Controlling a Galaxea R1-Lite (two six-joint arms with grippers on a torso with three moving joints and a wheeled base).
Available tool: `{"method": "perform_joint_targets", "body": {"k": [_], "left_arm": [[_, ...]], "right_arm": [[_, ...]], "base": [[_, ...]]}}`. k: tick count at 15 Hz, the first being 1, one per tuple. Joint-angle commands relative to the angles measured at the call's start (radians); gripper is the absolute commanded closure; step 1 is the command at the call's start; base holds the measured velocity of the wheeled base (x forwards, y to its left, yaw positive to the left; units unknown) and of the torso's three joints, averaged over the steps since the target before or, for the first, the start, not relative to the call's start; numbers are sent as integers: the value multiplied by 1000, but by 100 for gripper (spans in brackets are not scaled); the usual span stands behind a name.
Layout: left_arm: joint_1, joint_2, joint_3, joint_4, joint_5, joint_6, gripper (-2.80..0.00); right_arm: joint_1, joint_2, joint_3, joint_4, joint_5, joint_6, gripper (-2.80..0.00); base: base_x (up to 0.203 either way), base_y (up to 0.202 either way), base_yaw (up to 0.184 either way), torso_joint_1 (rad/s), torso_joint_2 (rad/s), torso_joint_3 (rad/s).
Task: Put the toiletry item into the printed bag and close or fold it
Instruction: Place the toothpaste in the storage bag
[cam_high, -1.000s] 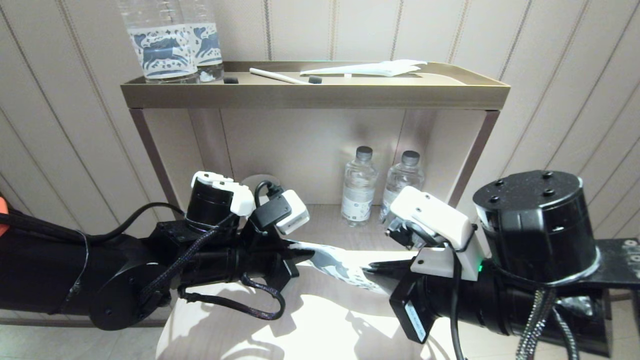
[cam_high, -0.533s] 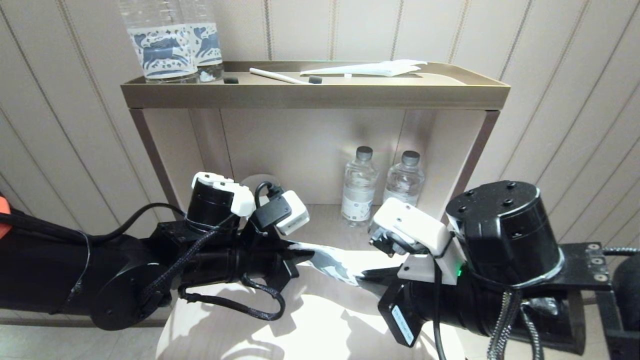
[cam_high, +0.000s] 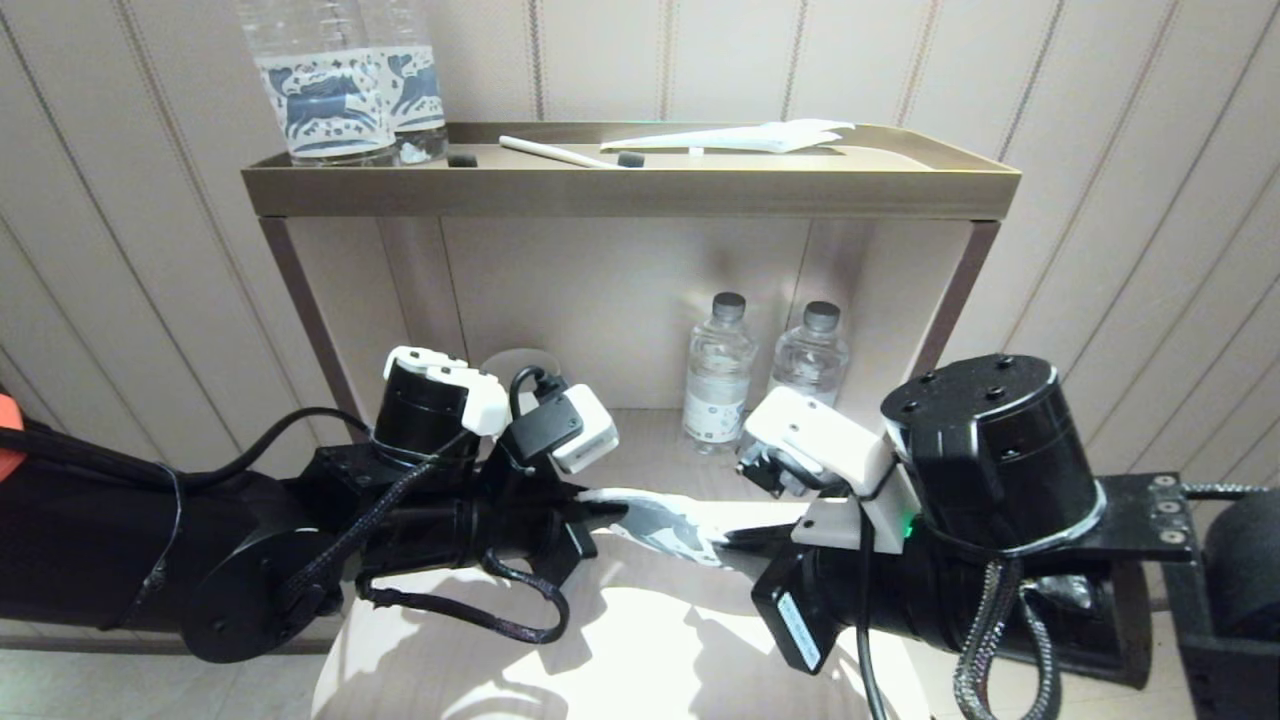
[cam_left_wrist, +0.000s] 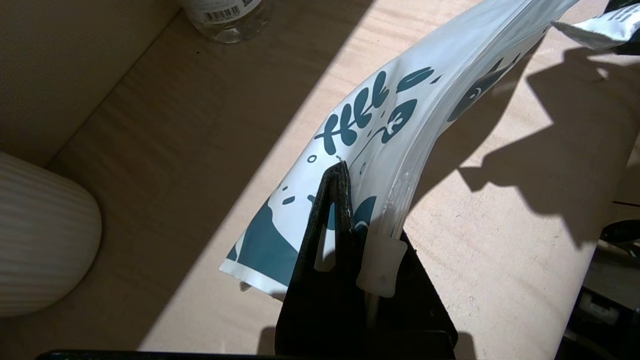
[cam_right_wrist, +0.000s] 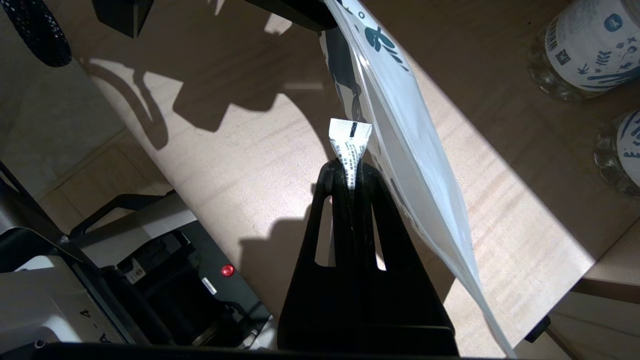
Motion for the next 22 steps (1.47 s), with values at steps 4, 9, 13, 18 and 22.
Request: {"method": "perform_joint_targets", "body": {"k": [4,9,13,18,22], "left_arm": [[0,2,2,-2,-1,3,0],[-2,3,6,-1,-1,4,0],[-13,3,16,-7,-3,4,0],[-53,-31,59,-56,-3,6,0],[-67,-31,69,-59,-3,6,0]], "right_arm": [[10,-42,3,4,0,-1,0],[1,-23,1,-2,1,0,0],[-2,-3,-6,-1,8,0,0],[-6,35,-14,-1,12,1,0],[-4,41,-7,-2,9,-2,0]], "base": [[0,0,0,0,0,0],[0,0,0,0,0,0],[0,0,0,0,0,0],[0,0,0,0,0,0],[0,0,0,0,0,0]]}}
